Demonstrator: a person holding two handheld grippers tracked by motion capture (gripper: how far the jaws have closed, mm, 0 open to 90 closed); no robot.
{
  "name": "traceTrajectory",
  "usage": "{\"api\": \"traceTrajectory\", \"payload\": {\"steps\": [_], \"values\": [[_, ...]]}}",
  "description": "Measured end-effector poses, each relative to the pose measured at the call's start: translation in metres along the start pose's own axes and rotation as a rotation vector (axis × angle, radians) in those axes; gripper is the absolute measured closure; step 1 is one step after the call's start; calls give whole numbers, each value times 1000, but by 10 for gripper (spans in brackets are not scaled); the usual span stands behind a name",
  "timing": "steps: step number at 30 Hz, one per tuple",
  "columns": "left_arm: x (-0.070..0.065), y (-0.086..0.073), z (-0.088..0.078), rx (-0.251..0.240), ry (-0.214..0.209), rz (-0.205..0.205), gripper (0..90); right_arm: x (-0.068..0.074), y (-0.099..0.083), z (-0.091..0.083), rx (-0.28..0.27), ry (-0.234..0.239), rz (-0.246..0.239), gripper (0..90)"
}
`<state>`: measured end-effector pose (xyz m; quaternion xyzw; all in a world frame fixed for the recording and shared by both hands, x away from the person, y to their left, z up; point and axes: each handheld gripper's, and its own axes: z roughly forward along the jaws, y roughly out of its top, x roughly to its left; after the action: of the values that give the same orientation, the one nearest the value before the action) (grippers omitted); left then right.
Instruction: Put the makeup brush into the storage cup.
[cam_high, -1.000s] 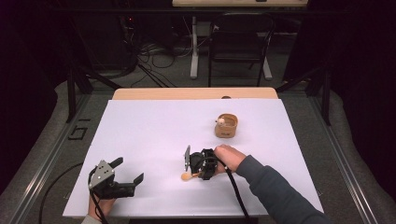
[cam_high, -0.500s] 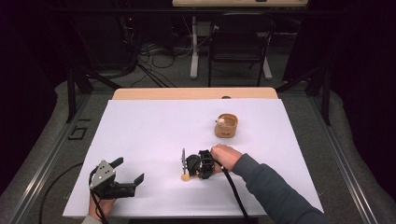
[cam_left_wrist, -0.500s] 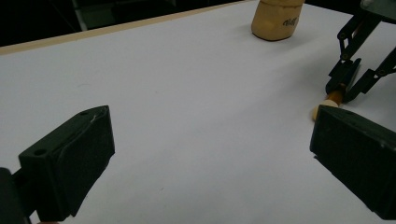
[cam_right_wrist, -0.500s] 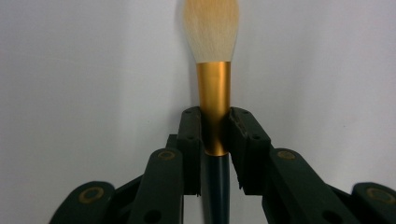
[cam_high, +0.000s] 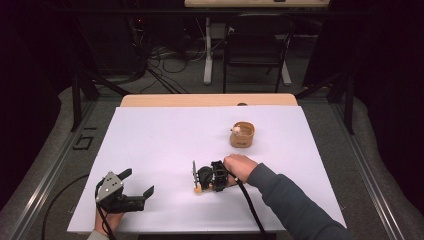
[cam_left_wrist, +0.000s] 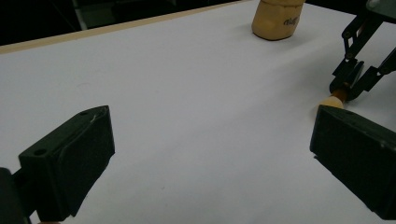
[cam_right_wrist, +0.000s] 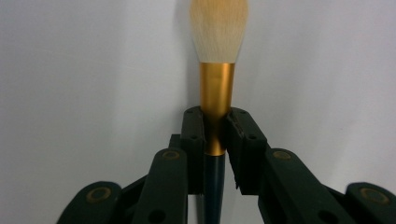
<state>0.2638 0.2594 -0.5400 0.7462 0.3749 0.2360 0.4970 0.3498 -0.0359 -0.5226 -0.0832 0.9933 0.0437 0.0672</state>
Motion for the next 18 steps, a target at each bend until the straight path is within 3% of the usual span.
{"api": "traceTrajectory", "payload": {"steps": [6, 18], "values": [[-1, 0, 0, -1, 0, 2, 0, 0, -4, -11, -8, -25, 22, 775], [-1, 0, 0, -2, -1, 0, 0, -2, -19, -28, -94, -57, 85, 776]]}}
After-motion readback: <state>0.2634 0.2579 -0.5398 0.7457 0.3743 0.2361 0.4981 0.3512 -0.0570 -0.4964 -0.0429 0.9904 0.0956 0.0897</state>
